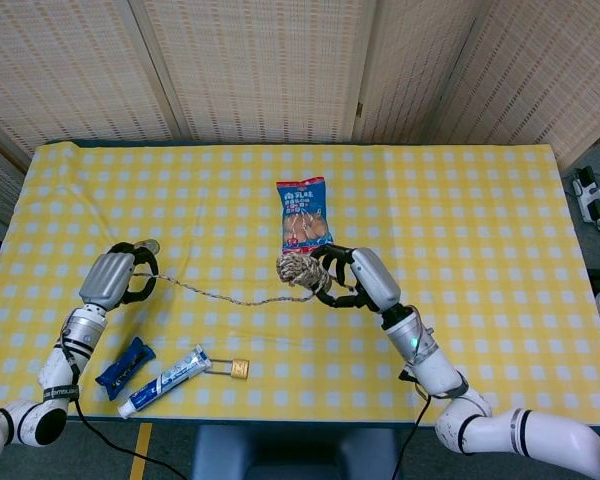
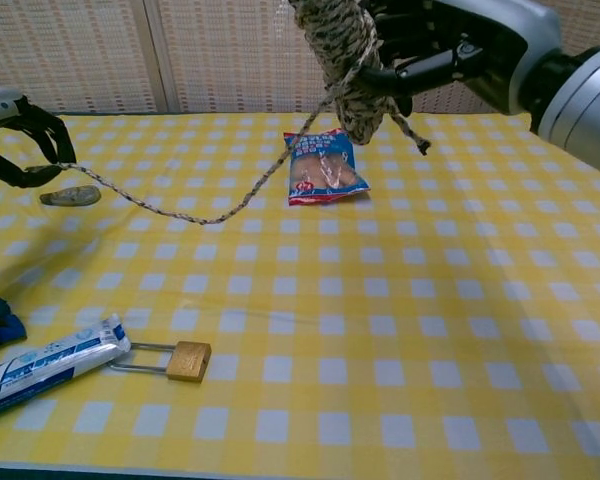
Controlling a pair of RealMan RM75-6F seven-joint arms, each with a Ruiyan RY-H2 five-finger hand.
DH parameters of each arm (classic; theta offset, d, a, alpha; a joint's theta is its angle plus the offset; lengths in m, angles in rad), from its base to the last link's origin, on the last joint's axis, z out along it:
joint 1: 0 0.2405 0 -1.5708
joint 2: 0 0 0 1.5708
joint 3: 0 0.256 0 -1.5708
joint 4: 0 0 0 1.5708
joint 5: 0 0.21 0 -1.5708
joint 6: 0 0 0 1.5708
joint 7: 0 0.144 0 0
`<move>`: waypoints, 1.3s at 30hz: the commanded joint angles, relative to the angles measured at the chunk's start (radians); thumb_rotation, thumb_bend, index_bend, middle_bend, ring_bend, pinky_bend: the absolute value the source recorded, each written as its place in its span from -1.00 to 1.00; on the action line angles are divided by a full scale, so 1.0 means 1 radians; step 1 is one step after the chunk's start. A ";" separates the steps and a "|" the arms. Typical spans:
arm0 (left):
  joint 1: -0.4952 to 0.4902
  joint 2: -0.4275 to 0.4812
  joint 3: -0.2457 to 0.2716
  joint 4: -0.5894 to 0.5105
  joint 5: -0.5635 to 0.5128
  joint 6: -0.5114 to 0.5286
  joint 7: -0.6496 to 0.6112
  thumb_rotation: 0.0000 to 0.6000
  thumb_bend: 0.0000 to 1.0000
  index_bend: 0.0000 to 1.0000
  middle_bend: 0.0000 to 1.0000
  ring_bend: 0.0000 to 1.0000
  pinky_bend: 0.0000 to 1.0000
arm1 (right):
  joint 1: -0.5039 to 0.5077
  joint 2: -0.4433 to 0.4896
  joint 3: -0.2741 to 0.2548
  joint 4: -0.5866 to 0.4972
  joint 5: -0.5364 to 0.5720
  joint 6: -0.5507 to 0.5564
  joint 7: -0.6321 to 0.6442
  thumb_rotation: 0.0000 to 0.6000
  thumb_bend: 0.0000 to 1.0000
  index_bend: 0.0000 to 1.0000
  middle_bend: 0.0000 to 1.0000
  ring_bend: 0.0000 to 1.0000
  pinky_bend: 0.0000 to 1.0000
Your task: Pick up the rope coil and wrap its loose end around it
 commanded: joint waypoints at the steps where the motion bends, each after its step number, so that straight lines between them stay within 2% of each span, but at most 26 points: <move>1: -0.029 0.011 -0.016 -0.019 0.017 0.005 0.055 1.00 0.11 0.28 -0.18 -0.26 -0.58 | 0.012 0.031 -0.032 -0.020 -0.025 -0.038 0.010 1.00 0.37 0.77 0.45 0.54 0.35; 6: -0.067 0.021 -0.045 -0.059 0.024 0.021 0.137 1.00 0.11 0.28 -0.21 -0.29 -0.58 | 0.038 0.067 -0.069 -0.059 -0.021 -0.118 -0.015 1.00 0.38 0.78 0.46 0.54 0.37; 12: -0.109 0.005 -0.081 -0.121 0.030 0.048 0.196 1.00 0.11 0.27 -0.24 -0.33 -0.58 | 0.082 0.049 -0.080 -0.103 0.074 -0.215 -0.112 1.00 0.38 0.80 0.47 0.57 0.38; 18: -0.142 -0.011 -0.096 -0.199 0.065 0.075 0.236 1.00 0.11 0.25 -0.27 -0.42 -0.57 | 0.120 -0.020 -0.061 -0.110 0.226 -0.253 -0.228 1.00 0.38 0.80 0.47 0.57 0.40; 26: -0.169 -0.018 -0.105 -0.288 0.118 0.096 0.219 1.00 0.11 0.25 -0.29 -0.45 -0.57 | 0.171 -0.118 -0.036 -0.072 0.415 -0.272 -0.336 1.00 0.38 0.80 0.47 0.56 0.40; 32: -0.165 -0.005 -0.094 -0.346 0.156 0.107 0.164 1.00 0.11 0.25 -0.30 -0.45 -0.57 | 0.188 -0.181 0.002 -0.036 0.519 -0.253 -0.347 1.00 0.38 0.80 0.47 0.57 0.40; 39: -0.134 0.013 -0.051 -0.396 0.231 0.143 0.077 1.00 0.11 0.25 -0.30 -0.45 -0.58 | 0.189 -0.257 0.062 0.034 0.606 -0.226 -0.303 1.00 0.38 0.80 0.47 0.57 0.40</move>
